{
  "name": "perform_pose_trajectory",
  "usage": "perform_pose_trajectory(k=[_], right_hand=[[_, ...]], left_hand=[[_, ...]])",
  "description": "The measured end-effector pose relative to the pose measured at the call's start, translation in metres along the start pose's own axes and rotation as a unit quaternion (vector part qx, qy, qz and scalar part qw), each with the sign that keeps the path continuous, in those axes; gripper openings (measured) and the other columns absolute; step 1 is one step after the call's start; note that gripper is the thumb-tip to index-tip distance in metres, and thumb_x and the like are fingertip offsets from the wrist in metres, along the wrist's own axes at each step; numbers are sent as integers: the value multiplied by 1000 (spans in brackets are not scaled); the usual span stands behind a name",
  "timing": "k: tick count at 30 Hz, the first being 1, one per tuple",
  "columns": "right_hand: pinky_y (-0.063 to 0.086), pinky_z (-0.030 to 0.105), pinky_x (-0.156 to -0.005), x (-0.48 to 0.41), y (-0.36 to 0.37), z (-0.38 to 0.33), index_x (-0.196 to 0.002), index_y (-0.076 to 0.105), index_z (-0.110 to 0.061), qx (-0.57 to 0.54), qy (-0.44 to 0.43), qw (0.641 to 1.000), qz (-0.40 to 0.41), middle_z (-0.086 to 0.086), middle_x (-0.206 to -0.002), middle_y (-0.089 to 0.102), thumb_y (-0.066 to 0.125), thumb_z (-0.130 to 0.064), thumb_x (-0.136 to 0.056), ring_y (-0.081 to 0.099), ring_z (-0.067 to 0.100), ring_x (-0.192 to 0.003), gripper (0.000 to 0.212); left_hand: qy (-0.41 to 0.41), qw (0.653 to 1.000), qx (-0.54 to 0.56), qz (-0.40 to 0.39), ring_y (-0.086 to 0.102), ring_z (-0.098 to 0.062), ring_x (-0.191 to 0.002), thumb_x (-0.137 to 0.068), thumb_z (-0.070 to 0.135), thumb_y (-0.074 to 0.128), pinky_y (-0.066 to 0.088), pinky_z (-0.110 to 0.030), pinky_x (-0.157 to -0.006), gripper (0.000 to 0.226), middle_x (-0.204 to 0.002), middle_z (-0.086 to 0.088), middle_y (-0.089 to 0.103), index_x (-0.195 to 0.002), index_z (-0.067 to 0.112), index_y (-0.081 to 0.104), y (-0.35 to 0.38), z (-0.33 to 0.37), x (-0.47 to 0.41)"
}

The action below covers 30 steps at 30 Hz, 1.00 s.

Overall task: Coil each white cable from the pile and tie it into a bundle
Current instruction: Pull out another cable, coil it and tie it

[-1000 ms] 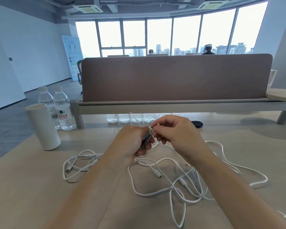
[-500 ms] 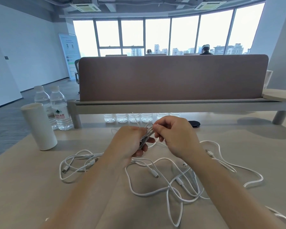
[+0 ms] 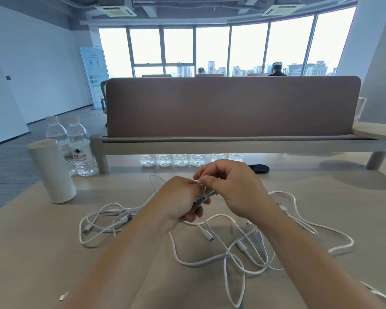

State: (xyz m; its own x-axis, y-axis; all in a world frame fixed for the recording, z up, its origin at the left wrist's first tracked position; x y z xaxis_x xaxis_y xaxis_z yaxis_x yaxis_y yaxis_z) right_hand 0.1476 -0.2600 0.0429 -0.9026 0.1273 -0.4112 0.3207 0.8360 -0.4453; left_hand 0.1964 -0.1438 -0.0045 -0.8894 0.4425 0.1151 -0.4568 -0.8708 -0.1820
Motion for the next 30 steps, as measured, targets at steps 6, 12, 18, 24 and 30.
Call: perform_pose_trajectory(k=[6,12,18,24,30], right_hand=[[58,33,-75,-2,-7,8,-82,76,-15,-14,33,999,28,-5,-82,74,69,-13,-91,67,11,-73,11],[58,39,-80,-3,-7,7,-80,75,-13,-57,20,998,15,-2,-87,76,70,-5,-89,69,14,-77,14],[56,40,-86,-3,-7,7,-79,75,-13,-101,6,995,13,-3,-91,76,68,-3,-90,70,20,-89,16],[56,43,-91,-2,-8,8,-83,76,-10,-110,2,994,10,-4,-93,75,69,-5,-90,70,18,-92,12],[57,34,-88,-4,-6,6,-79,76,-15,-96,-9,995,18,-7,-91,76,70,-5,-89,70,13,-89,15]], left_hand=[[-19,996,79,-34,53,-19,-53,-100,7,53,30,-18,-40,16,-103,-27,72,-109,8,66,3,0,0],[-69,972,213,-77,52,-17,-51,-100,-1,47,30,-16,-36,23,-101,-33,70,-106,21,51,5,-2,2],[-64,963,251,-78,51,-17,-54,-102,3,47,31,-14,-34,19,-73,-14,70,-108,21,51,3,3,6],[-61,961,263,-66,52,-16,-52,-104,5,46,32,-13,-33,15,-64,-7,68,-105,17,56,3,3,5],[-27,971,238,-21,56,-18,-50,-103,3,49,34,-15,-35,16,-64,-5,68,-109,14,60,0,6,3]])
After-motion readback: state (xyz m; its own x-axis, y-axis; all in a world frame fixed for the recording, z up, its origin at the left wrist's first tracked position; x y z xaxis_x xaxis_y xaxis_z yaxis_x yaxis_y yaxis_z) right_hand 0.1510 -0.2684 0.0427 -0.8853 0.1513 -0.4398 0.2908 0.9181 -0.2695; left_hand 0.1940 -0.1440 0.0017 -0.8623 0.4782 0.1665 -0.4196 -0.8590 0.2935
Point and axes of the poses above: each hand's wrist, its own x-axis away from the middle knuckle, its own y-axis out of the palm, z = x × y, the point moved 7 cm from there along -x, towards the middle knuckle
